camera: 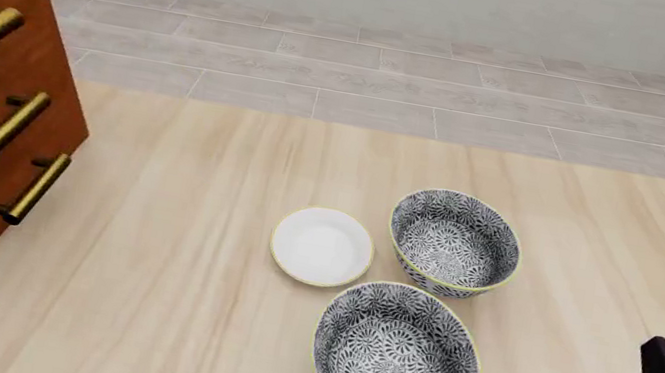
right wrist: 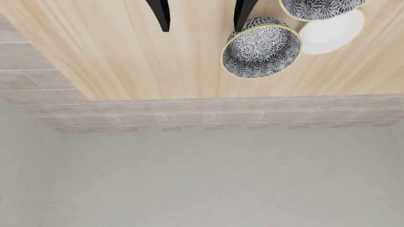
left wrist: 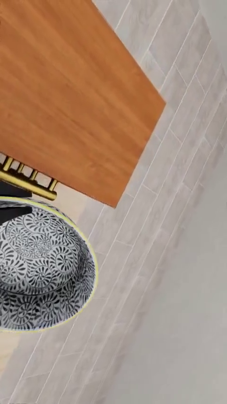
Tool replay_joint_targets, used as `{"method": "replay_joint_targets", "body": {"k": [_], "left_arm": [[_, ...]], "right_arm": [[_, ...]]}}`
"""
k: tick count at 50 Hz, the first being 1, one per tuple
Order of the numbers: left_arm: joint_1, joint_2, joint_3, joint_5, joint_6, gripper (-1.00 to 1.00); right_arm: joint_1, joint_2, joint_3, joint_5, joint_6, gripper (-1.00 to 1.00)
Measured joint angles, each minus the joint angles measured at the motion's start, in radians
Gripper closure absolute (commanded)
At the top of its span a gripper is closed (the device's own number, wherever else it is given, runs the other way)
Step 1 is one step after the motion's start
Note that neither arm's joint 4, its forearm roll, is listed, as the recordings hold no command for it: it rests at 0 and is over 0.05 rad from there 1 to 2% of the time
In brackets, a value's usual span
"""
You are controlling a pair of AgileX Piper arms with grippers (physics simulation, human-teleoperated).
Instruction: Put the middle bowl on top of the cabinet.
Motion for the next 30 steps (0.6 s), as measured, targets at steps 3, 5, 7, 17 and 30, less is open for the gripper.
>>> {"method": "replay_joint_targets", "body": {"k": [3, 5, 7, 17, 30], "left_arm": [[0.009, 0.009, -0.008, 0.001, -0.01, 1.0], [0.014, 0.015, -0.012, 0.001, -0.016, 1.0], [0.018, 0.02, -0.017, 0.001, -0.022, 1.0], [0.042, 0.045, -0.034, 0.001, -0.047, 1.0], [0.068, 0.072, -0.064, 0.01, -0.093, 1.0]], "right_arm": [[0.0, 0.0, 0.0, 0.0, 0.0, -1.0], [0.001, 0.0, 0.0, 0.0, 0.0, -1.0], [0.001, 0.0, 0.0, -0.001, -0.001, -1.0], [0.002, 0.0, 0.0, 0.0, -0.002, -1.0], [0.001, 0.0, 0.0, 0.002, -0.002, -1.0]]}}
